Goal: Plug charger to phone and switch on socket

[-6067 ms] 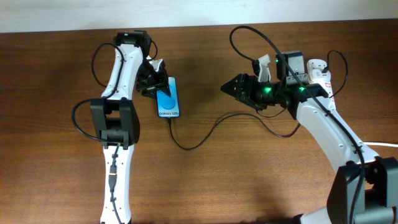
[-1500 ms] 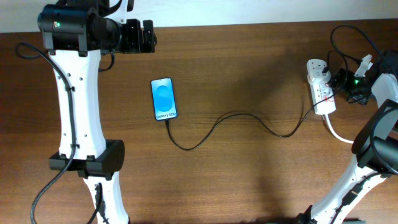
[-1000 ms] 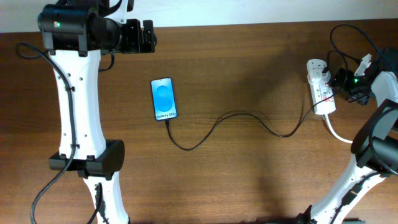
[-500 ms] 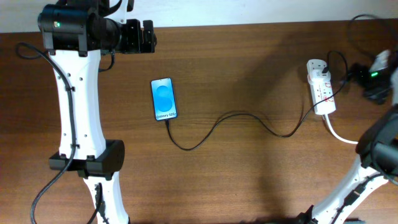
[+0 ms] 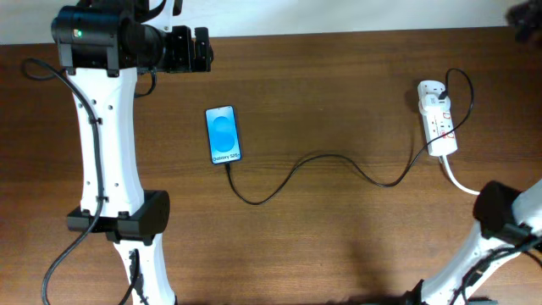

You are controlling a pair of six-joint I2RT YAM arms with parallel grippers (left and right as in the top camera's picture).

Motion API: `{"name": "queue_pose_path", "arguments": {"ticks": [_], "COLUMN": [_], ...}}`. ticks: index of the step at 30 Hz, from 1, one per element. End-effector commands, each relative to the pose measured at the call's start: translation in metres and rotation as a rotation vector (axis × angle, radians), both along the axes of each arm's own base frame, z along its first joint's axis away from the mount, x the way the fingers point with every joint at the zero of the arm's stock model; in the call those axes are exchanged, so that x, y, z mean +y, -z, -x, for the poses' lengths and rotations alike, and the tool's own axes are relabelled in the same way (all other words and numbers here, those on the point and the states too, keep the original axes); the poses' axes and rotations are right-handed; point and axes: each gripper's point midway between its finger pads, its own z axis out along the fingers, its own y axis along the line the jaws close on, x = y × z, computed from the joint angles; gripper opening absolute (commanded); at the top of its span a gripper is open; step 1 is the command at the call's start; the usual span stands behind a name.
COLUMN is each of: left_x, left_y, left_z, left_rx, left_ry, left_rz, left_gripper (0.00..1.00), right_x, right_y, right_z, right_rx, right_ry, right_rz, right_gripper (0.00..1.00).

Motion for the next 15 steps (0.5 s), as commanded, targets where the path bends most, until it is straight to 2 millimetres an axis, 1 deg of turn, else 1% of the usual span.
{"name": "queue_pose_path", "arguments": {"ticks": [1,2,3,4,5,6,7,8,10,11,14,15], "left_x": [-0.002,-0.002,-0.002,-0.002,-0.002,-0.002,-0.002,-0.002,-0.002,-0.002,-0.002,-0.002], "left_y": [-0.013,-0.013,-0.013,-0.013,-0.013,-0.013,-0.013,-0.013,-0.013,-0.013,-0.013,-0.013], "left_z": [0.006,0.007,0.006,0.007,0.006,0.007,0.006,0.006,0.006,0.007,0.007,0.007], "left_rx": [-0.032,-0.031,-0.032,-0.031,-0.032,-0.031,-0.032,-0.032,-0.032,-0.031,-0.031,-0.031], "left_ry": [0.011,0.011,0.011,0.011,0.011,0.011,0.011,0.011,0.011,0.011,0.011,0.011], "left_rz": [0.007,0.007,0.007,0.007,0.007,0.007,0.007,0.007,0.007,0.007,0.007,0.007], "left_gripper": [0.99,0.99,0.99,0.99,0.99,1.0,0.99,0.99,0.99,1.0,0.99,0.99], "right_x": [0.058,0.074,0.096,0.115,0.129,0.139,0.145,0.154,0.168,0.17,0.168,0.164], "right_y": [-0.052,-0.062,-0.072,-0.076,-0.075,-0.071,-0.067,-0.057,-0.047,-0.044,-0.04,-0.04], "right_z": [0.037,0.048,0.064,0.081,0.098,0.111,0.12,0.137,0.158,0.166,0.183,0.187], "right_rx": [-0.124,-0.148,-0.167,-0.165,-0.143,-0.12,-0.103,-0.066,-0.036,-0.029,-0.027,-0.036], "right_ry": [-0.092,-0.126,-0.169,-0.207,-0.234,-0.258,-0.275,-0.303,-0.354,-0.36,-0.347,-0.34], "right_rz": [0.079,0.087,0.094,0.096,0.097,0.092,0.086,0.072,0.042,0.04,0.052,0.092], "right_gripper": [1.0,0.99,0.98,0.98,0.98,0.99,0.98,0.98,0.98,0.98,0.98,0.98]}}
